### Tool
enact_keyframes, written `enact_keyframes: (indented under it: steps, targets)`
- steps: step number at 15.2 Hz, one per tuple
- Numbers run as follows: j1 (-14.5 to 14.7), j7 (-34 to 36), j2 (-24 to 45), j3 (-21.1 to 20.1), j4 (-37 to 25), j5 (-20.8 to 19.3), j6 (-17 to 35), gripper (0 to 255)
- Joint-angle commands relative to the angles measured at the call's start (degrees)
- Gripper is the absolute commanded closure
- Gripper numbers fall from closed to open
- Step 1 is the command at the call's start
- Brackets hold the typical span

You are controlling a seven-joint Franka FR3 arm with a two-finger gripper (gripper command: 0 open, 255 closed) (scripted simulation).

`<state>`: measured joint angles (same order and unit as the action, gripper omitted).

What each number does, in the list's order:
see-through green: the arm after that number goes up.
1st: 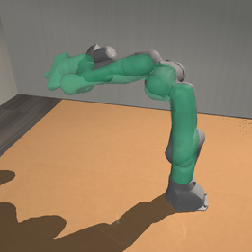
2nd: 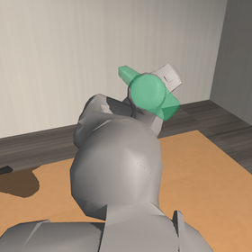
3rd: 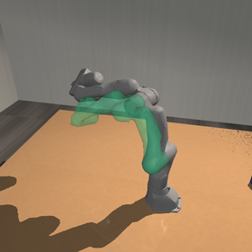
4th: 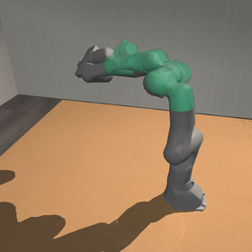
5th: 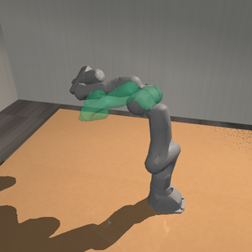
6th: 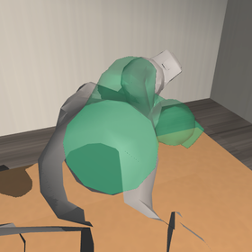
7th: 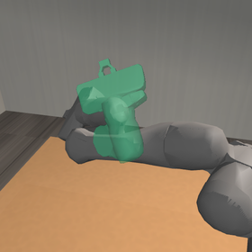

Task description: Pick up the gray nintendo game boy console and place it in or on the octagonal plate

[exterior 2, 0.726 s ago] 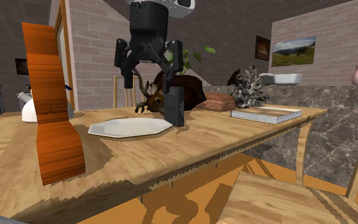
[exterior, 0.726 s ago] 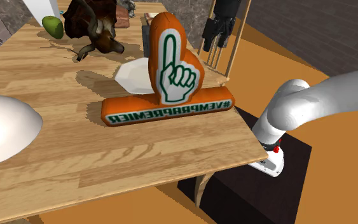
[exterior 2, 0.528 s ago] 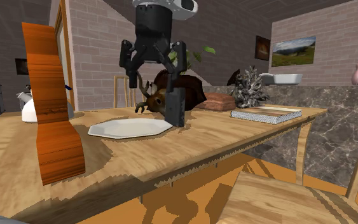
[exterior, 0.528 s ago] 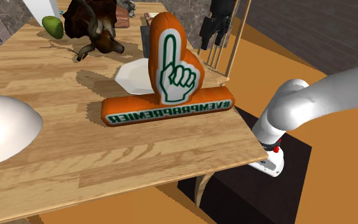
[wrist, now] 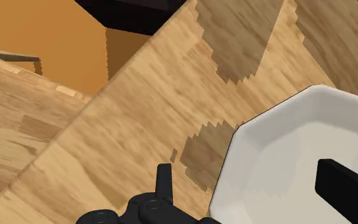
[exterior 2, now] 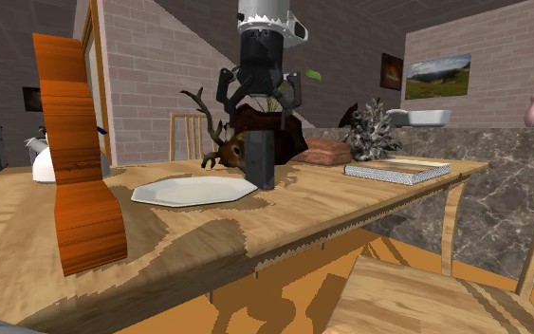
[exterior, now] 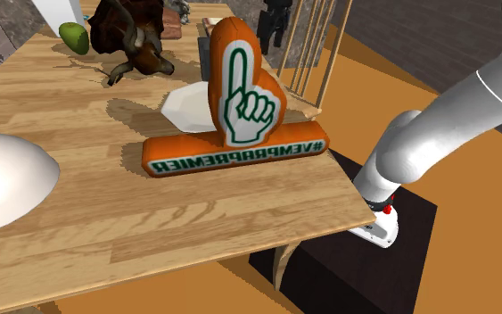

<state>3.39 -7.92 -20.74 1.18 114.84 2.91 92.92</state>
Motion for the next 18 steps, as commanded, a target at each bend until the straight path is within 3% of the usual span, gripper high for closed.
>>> enact_keyframes:
  steps: [1, 11, 18]
  targets:
    - [0.6, -3.3, 5.5, 0.2, -5.5, -0.5, -0.6, 0]
    - [2.3, -17.7, 32.3, -0.6, -38.1, -3.0, -9.2, 0]
    - [2.3, -17.7, 30.2, -0.6, -29.8, -3.0, -2.9, 0]
